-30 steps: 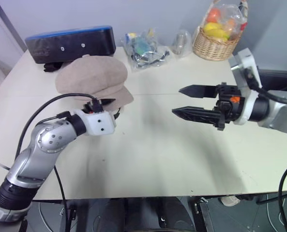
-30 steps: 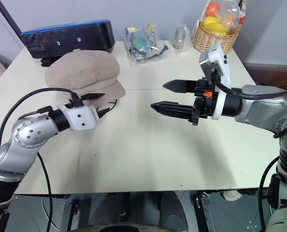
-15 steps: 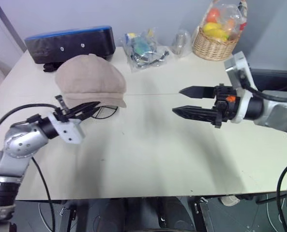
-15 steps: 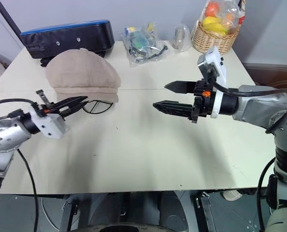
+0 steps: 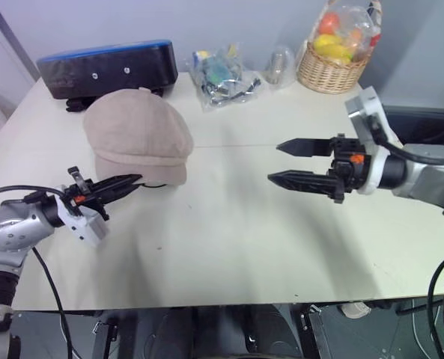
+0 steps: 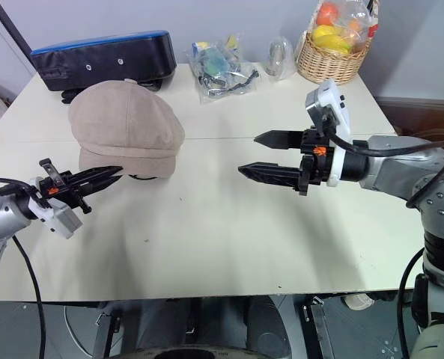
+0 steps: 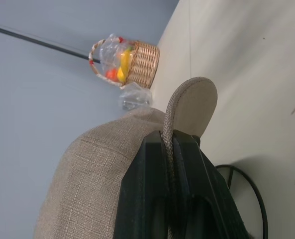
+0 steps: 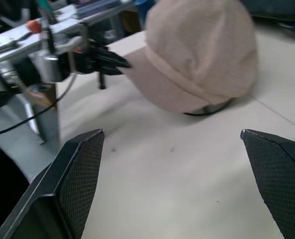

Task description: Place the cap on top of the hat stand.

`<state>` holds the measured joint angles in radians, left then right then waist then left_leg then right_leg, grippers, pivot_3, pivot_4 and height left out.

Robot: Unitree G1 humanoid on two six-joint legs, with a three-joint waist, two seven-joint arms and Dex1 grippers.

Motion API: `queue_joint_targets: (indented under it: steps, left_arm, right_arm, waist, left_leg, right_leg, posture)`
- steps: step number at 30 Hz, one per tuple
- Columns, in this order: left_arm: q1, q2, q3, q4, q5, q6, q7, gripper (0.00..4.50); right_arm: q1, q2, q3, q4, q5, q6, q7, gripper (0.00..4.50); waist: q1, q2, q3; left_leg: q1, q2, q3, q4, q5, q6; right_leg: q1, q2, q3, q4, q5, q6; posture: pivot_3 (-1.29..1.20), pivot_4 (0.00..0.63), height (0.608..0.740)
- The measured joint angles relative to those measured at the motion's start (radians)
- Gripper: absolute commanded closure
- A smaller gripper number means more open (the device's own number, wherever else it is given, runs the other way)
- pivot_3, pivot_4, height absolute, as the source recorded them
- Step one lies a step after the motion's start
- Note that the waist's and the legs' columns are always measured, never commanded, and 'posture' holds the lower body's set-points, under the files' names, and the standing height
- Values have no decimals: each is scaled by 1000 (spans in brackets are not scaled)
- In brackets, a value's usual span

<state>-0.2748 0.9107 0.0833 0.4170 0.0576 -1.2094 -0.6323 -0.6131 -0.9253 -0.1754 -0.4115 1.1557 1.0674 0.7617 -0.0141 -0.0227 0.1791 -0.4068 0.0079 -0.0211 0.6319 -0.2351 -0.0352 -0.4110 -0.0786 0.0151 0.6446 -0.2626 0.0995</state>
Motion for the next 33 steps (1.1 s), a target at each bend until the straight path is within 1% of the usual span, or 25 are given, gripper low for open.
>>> queue_joint_targets:
  steps: [3,6,8,9,11,14,16,19,21,23,25,28,30,32,33]
  left_arm:
    - [-3,0,-2,41,10,-23,7,3427]
    - [10,0,-3,47,24,-19,20,1930]
    - [65,-4,26,-4,64,6,50,895]
    - [91,-9,41,-32,84,22,60,895]
    - [183,-40,93,-163,124,111,91,895]
    - [296,-126,156,-403,206,286,131,895]
    - [324,-183,180,-541,284,394,147,895]
    - [307,-262,188,-724,448,578,167,895]
    - [283,-291,185,-791,543,663,184,895]
    - [278,-296,174,-832,616,730,185,895]
    - [286,-306,159,-846,664,790,180,895]
    - [313,-309,133,-851,699,849,179,895]
    - [326,-308,124,-851,707,872,179,1424]
    - [335,-305,120,-853,706,881,180,2199]
    - [340,-304,116,-853,704,885,183,2717]
  right_arm:
    - [0,-2,-5,-1,2,0,16,0]
    - [0,-5,-4,2,-15,-7,32,0]
    - [2,-20,-3,2,-39,-13,52,0]
    - [3,-27,-2,3,-48,-17,59,0]
    - [11,-35,-3,2,-56,-28,80,0]
    - [24,-39,-3,2,-74,-39,108,0]
    - [26,-38,-2,2,-82,-46,114,0]
    - [28,-38,-2,2,-93,-52,119,0]
    - [29,-37,1,1,-95,-52,122,0]
    - [29,-37,4,1,-96,-52,122,0]
    - [29,-36,4,2,-96,-52,122,0]
    - [29,-36,4,2,-96,-52,117,0]
    - [29,-35,4,2,-95,-51,112,0]
    - [29,-34,4,2,-95,-51,108,0]
    - [29,-33,4,2,-95,-51,106,0]
  waist:
    - [0,0,0]
    - [1,0,0]
    - [-1,0,0]
    - [0,0,0]
    - [0,0,0]
    - [3,0,0]
    - [7,0,0]
    - [12,0,0]
    - [11,0,0]
    - [8,0,0]
    - [3,0,0]
    - [2,0,0]
    - [3,0,0]
    - [4,0,0]
    - [5,0,0]
  left_leg:
    - [0,0,0,0,0,0]
    - [0,0,0,0,0,0]
    - [0,0,1,0,0,0]
    - [0,0,1,0,0,0]
    - [0,1,2,0,0,0]
    - [0,1,1,0,0,1]
    - [0,1,1,1,0,0]
    - [0,0,1,2,0,1]
    - [0,0,1,2,0,1]
    - [0,-1,1,1,0,1]
    - [0,-1,1,1,0,1]
    - [0,0,1,1,0,1]
    - [0,1,1,1,0,1]
    - [0,1,1,1,0,1]
    - [0,1,1,1,0,1]
  right_leg:
    - [0,0,0,0,0,0]
    - [0,0,0,0,0,0]
    - [0,-1,0,0,0,0]
    - [-1,-1,0,0,0,0]
    - [-1,-1,0,0,0,0]
    - [0,-1,0,0,0,0]
    - [0,-1,0,0,0,0]
    - [1,0,0,0,0,-1]
    - [1,0,0,0,0,0]
    - [1,0,0,0,0,0]
    - [0,1,0,0,0,0]
    - [0,1,0,0,0,0]
    - [0,1,0,0,0,0]
    - [0,1,0,0,0,-1]
    - [0,1,0,0,0,-1]
  posture:
    - [0,150,740]
    - [0,150,740]
    - [0,150,740]
    - [0,150,740]
    - [0,150,740]
    - [0,150,740]
    - [0,150,740]
    - [0,150,740]
    - [0,150,740]
    - [0,150,740]
    - [0,150,740]
    - [0,150,740]
    - [0,150,740]
    - [0,150,740]
    - [0,150,740]
